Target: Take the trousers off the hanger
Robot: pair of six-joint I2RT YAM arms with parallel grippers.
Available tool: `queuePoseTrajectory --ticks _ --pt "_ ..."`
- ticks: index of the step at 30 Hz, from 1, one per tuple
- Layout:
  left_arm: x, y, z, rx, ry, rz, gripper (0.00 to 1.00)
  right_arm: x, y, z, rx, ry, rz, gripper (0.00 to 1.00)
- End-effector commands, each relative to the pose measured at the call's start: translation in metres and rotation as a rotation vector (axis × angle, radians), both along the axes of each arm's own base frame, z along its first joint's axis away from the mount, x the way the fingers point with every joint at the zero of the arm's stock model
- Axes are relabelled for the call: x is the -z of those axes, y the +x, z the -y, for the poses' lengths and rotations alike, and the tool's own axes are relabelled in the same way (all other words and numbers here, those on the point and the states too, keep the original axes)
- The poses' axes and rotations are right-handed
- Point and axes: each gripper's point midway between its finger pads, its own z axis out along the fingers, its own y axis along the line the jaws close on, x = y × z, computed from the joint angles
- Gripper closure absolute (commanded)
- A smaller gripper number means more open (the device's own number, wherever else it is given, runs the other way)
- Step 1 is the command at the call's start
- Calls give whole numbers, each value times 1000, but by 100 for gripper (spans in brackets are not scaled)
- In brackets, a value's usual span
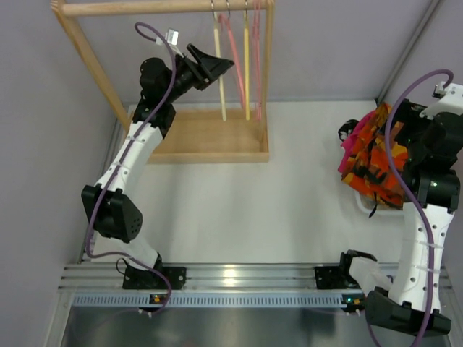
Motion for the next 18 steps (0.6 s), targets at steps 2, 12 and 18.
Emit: queuePoseTrajectory --ticks 2,12,18 --pt "-30 -27 -24 -55 -1 108 26 -16 -10 -1 -7 -23 56 1" --pt "2 -53 -88 -172 77 77 1 -9 -23 -12 -65 -69 53 1" --pt "77 -67 -155 -237 212 -210 1 7 -25 -32 -204 -115 -9 1"
